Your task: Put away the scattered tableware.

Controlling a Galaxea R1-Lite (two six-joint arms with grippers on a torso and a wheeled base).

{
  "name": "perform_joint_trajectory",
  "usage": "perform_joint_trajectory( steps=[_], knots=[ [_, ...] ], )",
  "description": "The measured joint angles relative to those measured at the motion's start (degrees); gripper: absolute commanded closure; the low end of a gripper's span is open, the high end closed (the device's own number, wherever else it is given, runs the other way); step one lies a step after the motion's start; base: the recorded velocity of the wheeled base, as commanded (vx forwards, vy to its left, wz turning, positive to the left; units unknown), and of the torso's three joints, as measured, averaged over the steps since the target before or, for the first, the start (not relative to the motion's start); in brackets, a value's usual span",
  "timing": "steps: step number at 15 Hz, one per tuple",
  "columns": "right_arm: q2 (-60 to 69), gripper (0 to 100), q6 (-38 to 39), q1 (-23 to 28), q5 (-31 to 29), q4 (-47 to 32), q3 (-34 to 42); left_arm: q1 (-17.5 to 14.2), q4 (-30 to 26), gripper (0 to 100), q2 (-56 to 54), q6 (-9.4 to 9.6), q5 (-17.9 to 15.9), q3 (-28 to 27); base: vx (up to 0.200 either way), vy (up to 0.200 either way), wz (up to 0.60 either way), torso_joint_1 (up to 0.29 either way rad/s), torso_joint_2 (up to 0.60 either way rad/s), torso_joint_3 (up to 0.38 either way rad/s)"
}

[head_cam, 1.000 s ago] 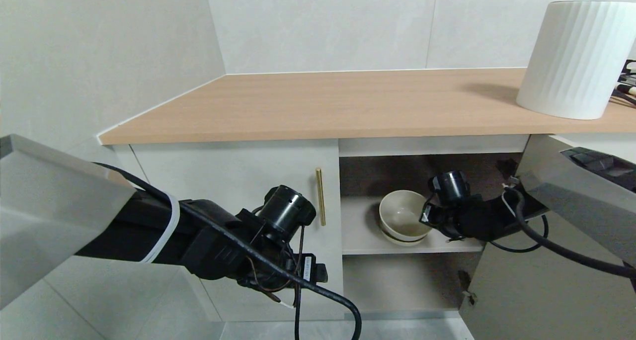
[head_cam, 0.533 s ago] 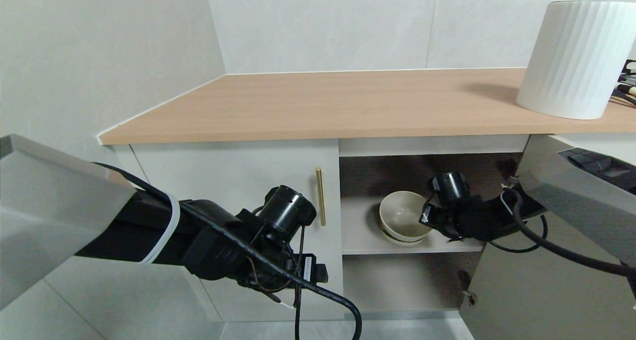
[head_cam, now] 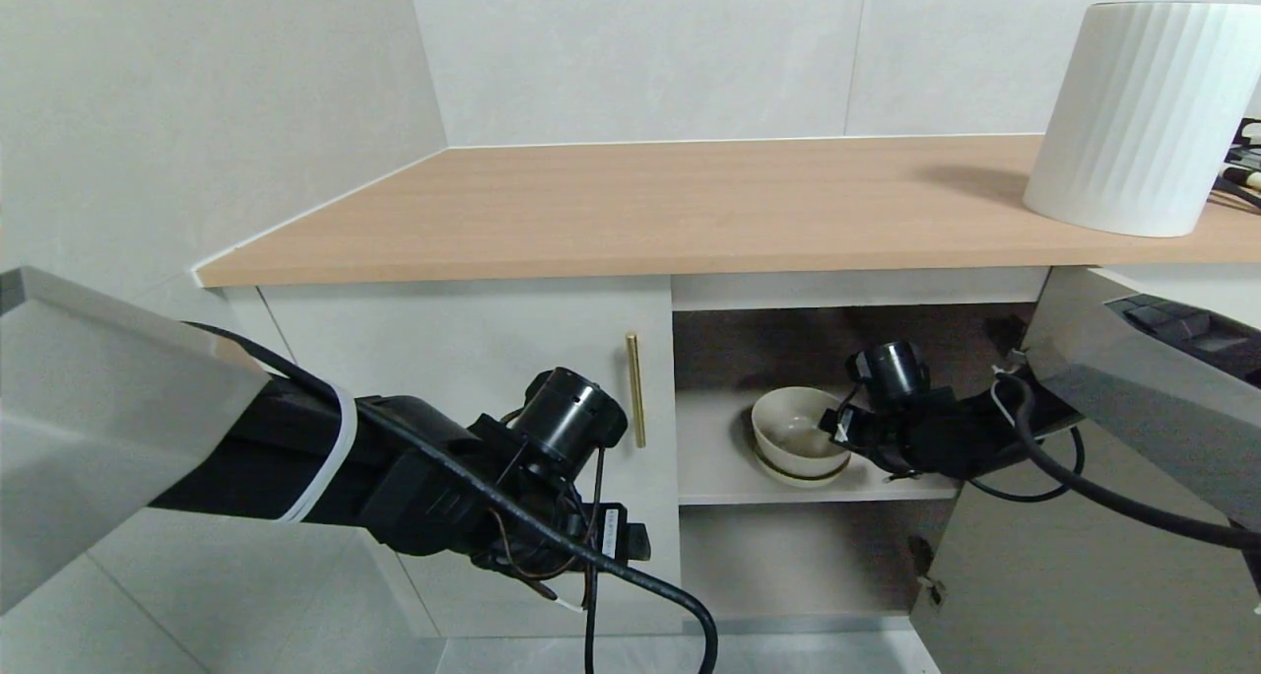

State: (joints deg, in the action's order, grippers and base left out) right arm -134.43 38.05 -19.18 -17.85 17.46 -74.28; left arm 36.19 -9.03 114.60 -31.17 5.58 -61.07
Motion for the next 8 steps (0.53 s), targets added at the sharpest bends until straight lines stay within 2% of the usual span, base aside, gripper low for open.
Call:
perform_joint_trajectory(
  steps=[6,8],
  knots=[
    [0.9,0,0.0,-0.1,0.0,-0.1,0.5,-0.1,-0.1,0,-0.4,0.0,0.0,0.0,0.0,0.0,0.0,0.0,0.0,0.0],
    [2.9,0,-0.9,-0.7,0.5,-0.2,2.6,-1.1,-0.2,0,-2.0,0.17,-0.1,0.5,0.0,0.0,0.0,0.0,0.0,0.0]
  ],
)
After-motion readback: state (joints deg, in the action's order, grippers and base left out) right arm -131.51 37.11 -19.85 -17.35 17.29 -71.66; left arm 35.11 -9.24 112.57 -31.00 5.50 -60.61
